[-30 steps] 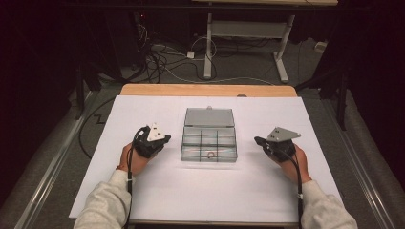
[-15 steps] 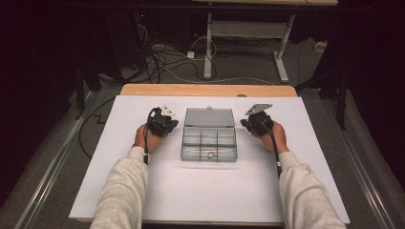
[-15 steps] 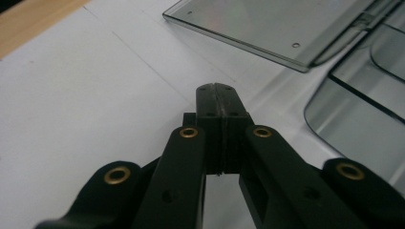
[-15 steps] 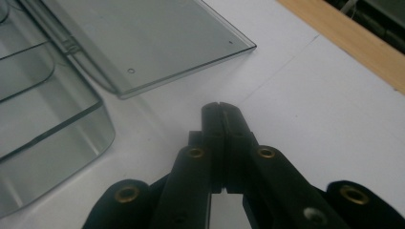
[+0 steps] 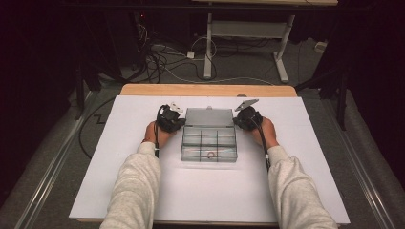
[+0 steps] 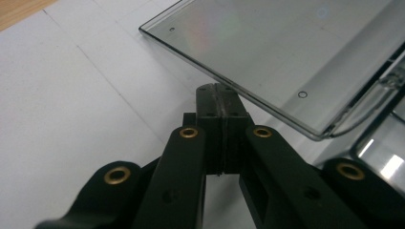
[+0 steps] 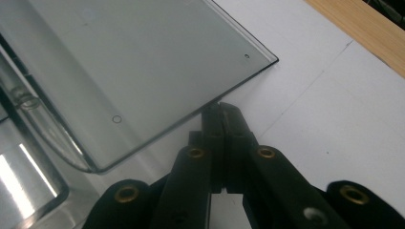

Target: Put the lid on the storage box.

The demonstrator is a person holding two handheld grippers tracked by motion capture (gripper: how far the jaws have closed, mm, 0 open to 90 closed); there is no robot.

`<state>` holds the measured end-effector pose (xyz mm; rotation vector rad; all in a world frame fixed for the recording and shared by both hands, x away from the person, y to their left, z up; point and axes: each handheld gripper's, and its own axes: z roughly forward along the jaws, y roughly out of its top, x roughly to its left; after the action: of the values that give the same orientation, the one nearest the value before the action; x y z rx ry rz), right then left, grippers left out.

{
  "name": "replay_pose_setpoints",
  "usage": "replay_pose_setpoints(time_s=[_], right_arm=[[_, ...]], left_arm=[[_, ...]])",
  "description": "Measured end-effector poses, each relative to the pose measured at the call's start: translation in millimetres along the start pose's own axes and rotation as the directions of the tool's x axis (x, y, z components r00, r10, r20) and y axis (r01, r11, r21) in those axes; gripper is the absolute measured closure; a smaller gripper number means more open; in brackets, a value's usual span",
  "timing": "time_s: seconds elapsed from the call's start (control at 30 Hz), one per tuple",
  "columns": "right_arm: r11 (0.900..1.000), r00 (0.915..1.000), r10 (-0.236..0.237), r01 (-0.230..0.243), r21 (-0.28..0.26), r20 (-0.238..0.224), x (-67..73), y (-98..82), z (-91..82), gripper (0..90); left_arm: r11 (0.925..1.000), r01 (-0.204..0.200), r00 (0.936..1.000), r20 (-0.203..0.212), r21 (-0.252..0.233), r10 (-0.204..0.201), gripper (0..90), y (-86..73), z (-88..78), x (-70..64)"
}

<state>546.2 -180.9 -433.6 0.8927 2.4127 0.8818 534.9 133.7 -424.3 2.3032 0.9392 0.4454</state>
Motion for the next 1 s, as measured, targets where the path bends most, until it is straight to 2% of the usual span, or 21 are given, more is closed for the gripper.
replay_pose_setpoints(time_s=[0.13, 0.23, 0.33, 0.47, 0.63, 0.73, 0.87, 1.0], right_arm=[[1.000, 0.9996, 0.029, -0.029, -0.010, 0.006, 0.4, 0.5, 1.3, 90.0], [0.999, 0.9992, 0.038, -0.038, -0.018, 0.009, 0.9, 1.9, -0.6, 90.0], [0.998, 0.9988, 0.048, -0.048, -0.048, 0.008, 0.9, 3.4, -2.9, 90.0], [0.997, 0.9989, 0.037, -0.035, -0.067, 0.030, 2.5, 6.7, -7.3, 90.0], [0.996, 0.9968, 0.015, -0.007, -0.094, 0.079, 5.7, 11.4, -14.6, 90.0], [0.993, 0.9961, 0.018, -0.008, -0.119, 0.086, 5.4, 12.9, -19.0, 90.0], [0.990, 0.9942, 0.020, -0.005, -0.140, 0.106, 6.5, 15.4, -25.3, 90.0], [0.988, 0.9918, 0.005, 0.015, -0.156, 0.128, 8.6, 19.1, -32.2, 90.0]], left_arm=[[1.0000, 0.003, 0.9999, -0.010, 0.003, -0.003, 87.3, 1.8, 0.7, -1.2], [0.9997, 0.016, 0.9997, -0.018, -0.019, -0.016, 87.4, 2.6, -0.3, -2.2], [0.9990, 0.019, 0.9994, -0.027, -0.040, -0.020, 87.4, 4.1, -1.8, -3.1], [0.9982, 0.013, 0.9984, -0.053, -0.059, -0.016, 87.4, 7.8, -5.4, -3.8], [0.9956, -0.005, 0.9958, -0.091, -0.094, -0.004, 87.4, 12.3, -11.5, -4.4], [0.9926, -0.010, 0.9939, -0.111, -0.121, -0.004, 87.4, 15.6, -16.1, -5.4], [0.9897, -0.014, 0.9924, -0.123, -0.143, -0.004, 87.4, 19.7, -22.7, -5.6], [0.9882, -0.037, 0.9903, -0.138, -0.149, 0.016, 87.4, 23.7, -28.0, -7.3]])
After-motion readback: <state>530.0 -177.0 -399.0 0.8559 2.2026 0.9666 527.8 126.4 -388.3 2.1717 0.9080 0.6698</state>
